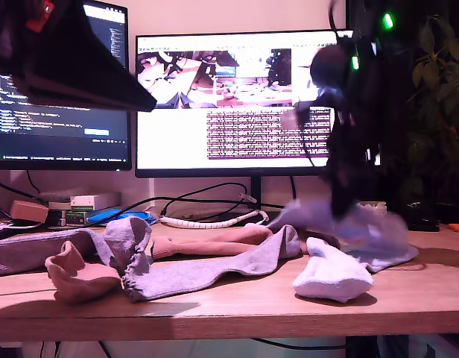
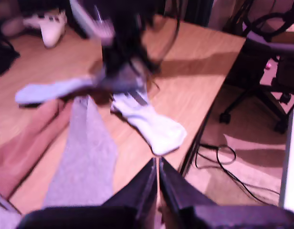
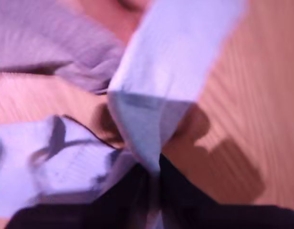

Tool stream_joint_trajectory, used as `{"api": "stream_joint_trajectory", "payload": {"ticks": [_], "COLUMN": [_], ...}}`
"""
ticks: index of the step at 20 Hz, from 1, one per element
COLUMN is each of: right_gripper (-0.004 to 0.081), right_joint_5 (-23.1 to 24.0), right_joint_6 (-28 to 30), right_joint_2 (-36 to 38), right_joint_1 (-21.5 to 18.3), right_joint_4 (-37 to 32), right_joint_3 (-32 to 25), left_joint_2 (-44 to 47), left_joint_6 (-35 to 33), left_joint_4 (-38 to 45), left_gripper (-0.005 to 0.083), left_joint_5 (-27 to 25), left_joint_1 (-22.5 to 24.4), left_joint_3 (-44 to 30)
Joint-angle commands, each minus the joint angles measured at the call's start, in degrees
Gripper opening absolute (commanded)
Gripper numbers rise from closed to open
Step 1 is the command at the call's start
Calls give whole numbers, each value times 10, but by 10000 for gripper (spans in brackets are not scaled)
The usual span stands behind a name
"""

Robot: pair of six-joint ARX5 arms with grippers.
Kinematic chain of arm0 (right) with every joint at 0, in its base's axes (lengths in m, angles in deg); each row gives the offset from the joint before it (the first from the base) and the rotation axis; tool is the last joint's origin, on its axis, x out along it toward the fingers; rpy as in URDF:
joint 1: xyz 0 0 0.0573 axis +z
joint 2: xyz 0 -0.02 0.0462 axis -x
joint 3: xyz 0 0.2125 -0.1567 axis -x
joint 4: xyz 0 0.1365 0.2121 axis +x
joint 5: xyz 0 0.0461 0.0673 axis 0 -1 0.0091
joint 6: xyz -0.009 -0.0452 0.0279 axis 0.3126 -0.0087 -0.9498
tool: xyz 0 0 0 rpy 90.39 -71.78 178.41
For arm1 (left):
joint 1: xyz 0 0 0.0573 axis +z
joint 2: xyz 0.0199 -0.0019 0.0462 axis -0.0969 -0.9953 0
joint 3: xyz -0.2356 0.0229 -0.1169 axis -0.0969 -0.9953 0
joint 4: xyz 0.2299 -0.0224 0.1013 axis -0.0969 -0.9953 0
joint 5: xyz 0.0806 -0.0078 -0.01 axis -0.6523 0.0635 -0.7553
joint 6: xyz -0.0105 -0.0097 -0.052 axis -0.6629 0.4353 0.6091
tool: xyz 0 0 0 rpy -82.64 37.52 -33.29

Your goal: Pair up the socks based on colour and pattern, by placing them on top of one another

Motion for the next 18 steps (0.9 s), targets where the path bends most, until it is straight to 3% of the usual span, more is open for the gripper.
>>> {"api": "stream_joint_trajectory", "payload": {"ticks": [1, 6, 10, 15, 18], "right_gripper": [-10, -11, -10, -10, -10], "right_joint_5": [0, -2, -7, -92, -109], "right_joint_6": [-35, -126, -156, -191, -247], "right_joint_2": [21, 94, 137, 171, 171], "right_joint_1": [5, 14, 32, 72, 77], "right_joint_4": [50, 123, 255, 373, 378], "right_joint_3": [30, 58, 58, 58, 58], "left_joint_2": [-5, -5, -5, -5, -5], "left_joint_6": [1, 0, 0, 0, 0], "left_joint_4": [-2, -3, -3, -3, -3], "left_gripper": [-23, -23, -23, -23, -23], "left_joint_5": [0, 0, 0, 0, 0], "left_joint_1": [-2, -2, -2, -2, -2], "left_joint_3": [-11, -11, -11, -11, -11]}}
